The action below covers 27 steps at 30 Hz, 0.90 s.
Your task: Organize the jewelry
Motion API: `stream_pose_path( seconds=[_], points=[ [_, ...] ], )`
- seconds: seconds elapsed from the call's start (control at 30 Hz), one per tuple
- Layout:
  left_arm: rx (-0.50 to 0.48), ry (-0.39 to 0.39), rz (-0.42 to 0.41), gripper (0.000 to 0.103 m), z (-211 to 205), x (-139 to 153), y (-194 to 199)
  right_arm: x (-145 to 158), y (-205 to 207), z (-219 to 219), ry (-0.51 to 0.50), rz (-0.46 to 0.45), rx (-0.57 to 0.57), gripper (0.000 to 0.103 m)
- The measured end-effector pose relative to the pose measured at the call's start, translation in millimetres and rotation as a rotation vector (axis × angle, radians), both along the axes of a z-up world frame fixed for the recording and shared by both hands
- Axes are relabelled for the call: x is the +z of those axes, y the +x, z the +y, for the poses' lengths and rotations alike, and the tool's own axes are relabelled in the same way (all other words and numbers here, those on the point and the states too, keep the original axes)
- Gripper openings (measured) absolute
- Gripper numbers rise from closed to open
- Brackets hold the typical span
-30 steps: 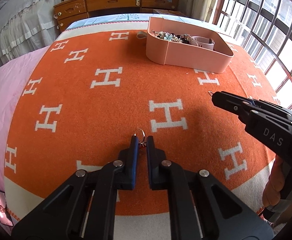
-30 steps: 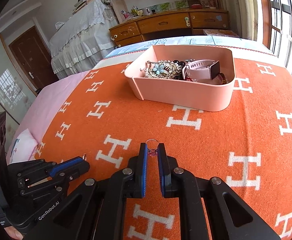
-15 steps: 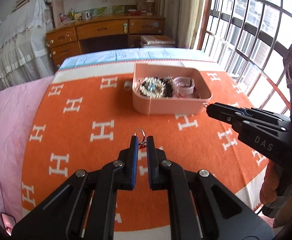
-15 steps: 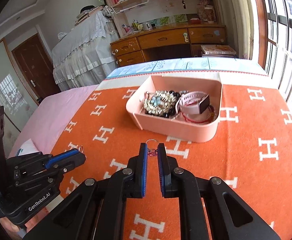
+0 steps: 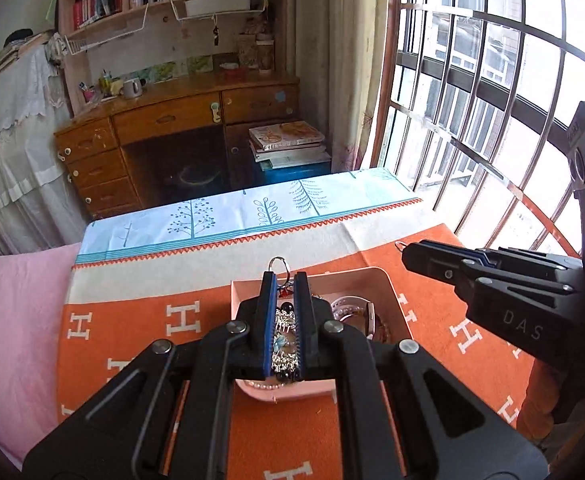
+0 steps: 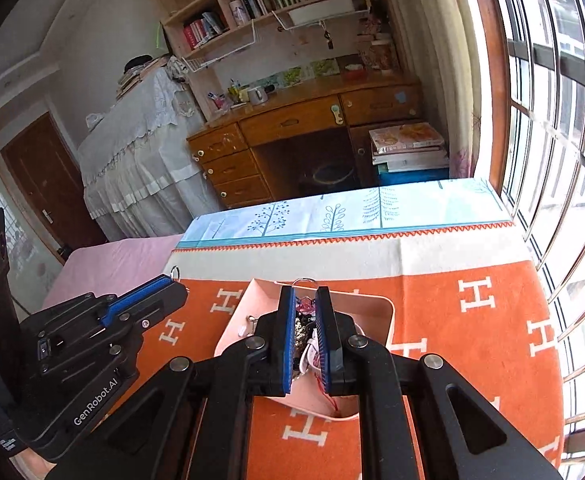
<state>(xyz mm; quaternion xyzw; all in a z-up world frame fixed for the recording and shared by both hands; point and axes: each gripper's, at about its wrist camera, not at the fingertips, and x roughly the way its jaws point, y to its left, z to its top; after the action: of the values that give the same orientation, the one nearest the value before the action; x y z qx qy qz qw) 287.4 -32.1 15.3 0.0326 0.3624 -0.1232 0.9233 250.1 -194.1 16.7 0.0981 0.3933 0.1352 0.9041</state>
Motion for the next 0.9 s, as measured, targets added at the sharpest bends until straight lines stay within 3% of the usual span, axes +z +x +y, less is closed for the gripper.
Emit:
stream_pose_path(
  seconds=[0.17,0.23,0.3,0.37,0.6,0.9],
  points=[
    [-0.002,-0.024,0.109,0.008,-1,-34,41,-33,42,-4,-0.029,0.099,-0.027,0.010],
    [0.005,-0.024,0.150,0.024,-1,-45,52,-48,53,-5,-0.027,0.138,-0.041,0.013],
    [0.011,-0.042,0.172,0.064,4,-57,57,-62,59,-7,-0.023,0.161,-0.050,0.024],
    [0.007,-0.069,0.191,0.078,9,-66,60,-73,61,-7,-0.025,0.167,-0.066,0.030],
    [0.015,-0.040,0.196,0.079,13,-77,61,-85,62,-10,-0.027,0.162,-0.071,0.030],
    [0.058,-0.025,0.124,0.079,18,-52,30,-63,33,1,-0.045,0.116,-0.057,0.031]
  ],
)
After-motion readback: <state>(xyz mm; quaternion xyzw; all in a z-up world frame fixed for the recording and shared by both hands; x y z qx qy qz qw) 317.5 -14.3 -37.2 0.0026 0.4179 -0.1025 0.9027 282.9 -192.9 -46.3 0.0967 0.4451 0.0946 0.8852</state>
